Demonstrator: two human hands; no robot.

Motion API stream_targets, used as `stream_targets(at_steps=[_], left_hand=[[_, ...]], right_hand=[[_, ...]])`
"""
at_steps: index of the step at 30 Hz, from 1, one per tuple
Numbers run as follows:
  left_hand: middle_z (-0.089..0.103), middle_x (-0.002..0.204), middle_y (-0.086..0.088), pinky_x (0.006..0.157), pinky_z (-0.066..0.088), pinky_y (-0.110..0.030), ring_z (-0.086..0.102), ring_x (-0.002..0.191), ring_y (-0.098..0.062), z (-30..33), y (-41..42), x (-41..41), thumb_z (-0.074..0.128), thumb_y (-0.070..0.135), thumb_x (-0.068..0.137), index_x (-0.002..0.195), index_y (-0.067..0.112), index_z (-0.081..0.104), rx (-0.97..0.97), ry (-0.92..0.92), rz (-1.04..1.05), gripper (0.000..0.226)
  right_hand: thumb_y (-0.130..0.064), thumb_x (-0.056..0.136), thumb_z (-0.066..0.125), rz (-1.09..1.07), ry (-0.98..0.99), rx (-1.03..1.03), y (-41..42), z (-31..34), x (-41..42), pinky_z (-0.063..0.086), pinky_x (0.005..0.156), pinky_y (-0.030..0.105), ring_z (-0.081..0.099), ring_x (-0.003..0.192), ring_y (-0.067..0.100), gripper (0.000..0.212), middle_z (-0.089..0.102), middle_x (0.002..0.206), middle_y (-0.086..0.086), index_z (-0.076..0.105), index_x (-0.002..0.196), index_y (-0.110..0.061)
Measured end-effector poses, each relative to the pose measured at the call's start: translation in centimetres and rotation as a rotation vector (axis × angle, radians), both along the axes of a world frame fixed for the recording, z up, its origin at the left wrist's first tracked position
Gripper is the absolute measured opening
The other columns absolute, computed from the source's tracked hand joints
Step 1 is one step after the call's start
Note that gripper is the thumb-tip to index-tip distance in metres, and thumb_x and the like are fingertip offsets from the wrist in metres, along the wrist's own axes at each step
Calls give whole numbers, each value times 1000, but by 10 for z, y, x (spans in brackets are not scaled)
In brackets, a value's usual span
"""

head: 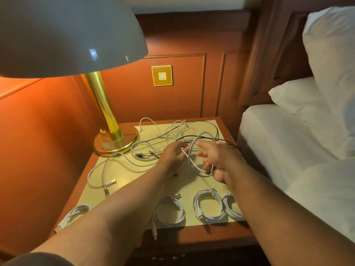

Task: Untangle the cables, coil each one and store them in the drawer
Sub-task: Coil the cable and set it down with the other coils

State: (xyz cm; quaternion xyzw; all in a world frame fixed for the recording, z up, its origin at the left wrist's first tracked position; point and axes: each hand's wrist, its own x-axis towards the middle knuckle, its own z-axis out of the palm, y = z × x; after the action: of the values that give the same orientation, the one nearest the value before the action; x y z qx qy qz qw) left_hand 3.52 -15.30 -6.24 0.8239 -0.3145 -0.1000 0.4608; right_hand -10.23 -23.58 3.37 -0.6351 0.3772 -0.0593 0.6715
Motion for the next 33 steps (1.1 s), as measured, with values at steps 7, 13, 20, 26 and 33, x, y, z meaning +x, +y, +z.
stream_targets(at_steps=[7, 13, 20, 26, 33], left_hand=[[64, 120, -7, 81, 39, -27, 56, 105, -21, 1, -1, 7, 72, 53, 72, 118, 12, 65, 147, -130, -97, 61], [63, 128, -5, 85, 36, -25, 57, 117, -23, -5, -2, 11, 71, 42, 88, 127, 16, 63, 101, -116, 28, 47], [64, 127, -3, 82, 36, -25, 58, 112, -19, -3, -4, 11, 66, 44, 92, 119, 19, 64, 146, -116, 15, 37], [60, 123, 4, 89, 47, -32, 56, 110, -15, -2, -1, 6, 76, 39, 85, 134, 27, 50, 75, -76, -8, 57], [48, 105, -1, 82, 37, -31, 50, 101, -19, 0, -3, 2, 63, 44, 94, 123, 21, 64, 134, -145, 5, 37]], right_hand=[[-36, 91, 67, 393, 260, -523, -1, 7, 1, 37, 55, 27, 50, 62, 22, 19, 63, 77, 5, 70, 92, -18], [-39, 105, 40, 100, -114, -966, -1, -1, -9, 35, 53, 27, 53, 71, 24, 37, 57, 69, -3, 55, 79, -17], [-44, 99, 43, -67, -620, -702, -1, -10, -12, 55, 73, 22, 68, 95, 10, 46, 74, 104, 2, 70, 113, -10], [-41, 105, 36, -172, -579, -234, 0, 12, -10, 51, 52, 17, 67, 64, 18, 39, 65, 70, 3, 61, 89, -15], [-46, 84, 75, 15, -22, -151, -3, 4, -6, 36, 55, 34, 39, 49, 15, 37, 65, 79, 8, 64, 87, -11]])
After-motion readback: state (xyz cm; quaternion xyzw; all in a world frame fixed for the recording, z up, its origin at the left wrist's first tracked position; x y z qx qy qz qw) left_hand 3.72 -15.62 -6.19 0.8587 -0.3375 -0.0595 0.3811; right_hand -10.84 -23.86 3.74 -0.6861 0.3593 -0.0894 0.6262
